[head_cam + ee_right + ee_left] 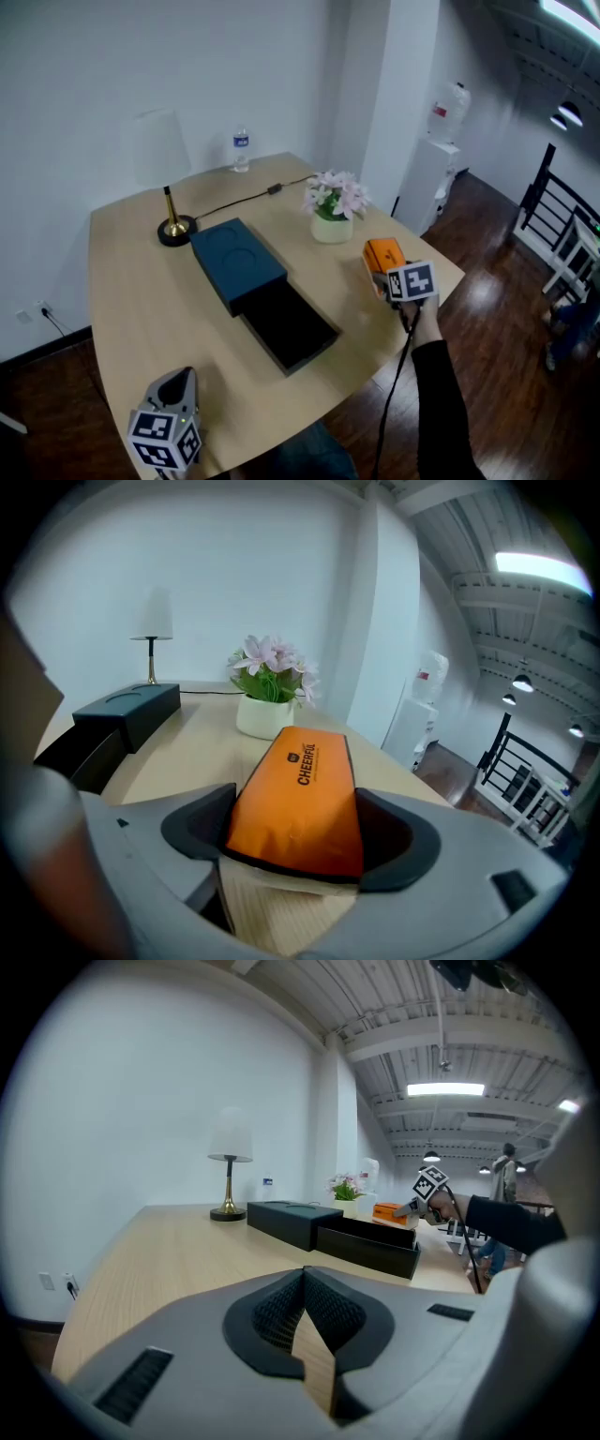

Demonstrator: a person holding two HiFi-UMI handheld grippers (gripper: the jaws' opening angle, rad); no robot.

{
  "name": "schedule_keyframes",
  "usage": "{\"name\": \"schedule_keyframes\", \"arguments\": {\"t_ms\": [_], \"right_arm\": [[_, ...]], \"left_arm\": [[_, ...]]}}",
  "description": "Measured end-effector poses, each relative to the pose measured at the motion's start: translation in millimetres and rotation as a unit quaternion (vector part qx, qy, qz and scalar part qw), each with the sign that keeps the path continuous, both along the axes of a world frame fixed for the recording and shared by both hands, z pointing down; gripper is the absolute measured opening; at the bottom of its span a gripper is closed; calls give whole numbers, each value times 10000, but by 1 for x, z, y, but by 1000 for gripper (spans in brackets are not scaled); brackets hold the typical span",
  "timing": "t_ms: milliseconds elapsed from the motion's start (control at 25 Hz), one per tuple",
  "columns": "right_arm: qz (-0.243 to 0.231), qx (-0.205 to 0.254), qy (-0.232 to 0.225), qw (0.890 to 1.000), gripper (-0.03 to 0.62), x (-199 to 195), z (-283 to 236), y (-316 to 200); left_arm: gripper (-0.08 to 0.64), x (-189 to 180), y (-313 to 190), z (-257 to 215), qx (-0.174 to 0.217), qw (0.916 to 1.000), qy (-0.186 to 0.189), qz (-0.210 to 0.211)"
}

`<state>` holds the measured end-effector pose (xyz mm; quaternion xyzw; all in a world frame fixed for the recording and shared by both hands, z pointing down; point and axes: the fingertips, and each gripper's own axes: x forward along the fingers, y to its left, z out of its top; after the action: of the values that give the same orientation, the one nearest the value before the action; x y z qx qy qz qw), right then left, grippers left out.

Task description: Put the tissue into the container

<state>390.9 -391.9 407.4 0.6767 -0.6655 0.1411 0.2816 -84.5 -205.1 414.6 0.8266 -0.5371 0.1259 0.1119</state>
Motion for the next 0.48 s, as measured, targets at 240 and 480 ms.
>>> {"name": "schedule_keyframes", "arguments": {"t_ms": [240, 480], "right_arm": [[-130, 194, 17, 9997, 380, -10, -16, 16], [-823, 729, -302, 9935, 379, -69, -73, 53]], "left_arm": [[0, -9, 7, -5, 64, 9999, 73, -39], [0, -11, 12, -3, 100, 9997, 192, -57]]}}
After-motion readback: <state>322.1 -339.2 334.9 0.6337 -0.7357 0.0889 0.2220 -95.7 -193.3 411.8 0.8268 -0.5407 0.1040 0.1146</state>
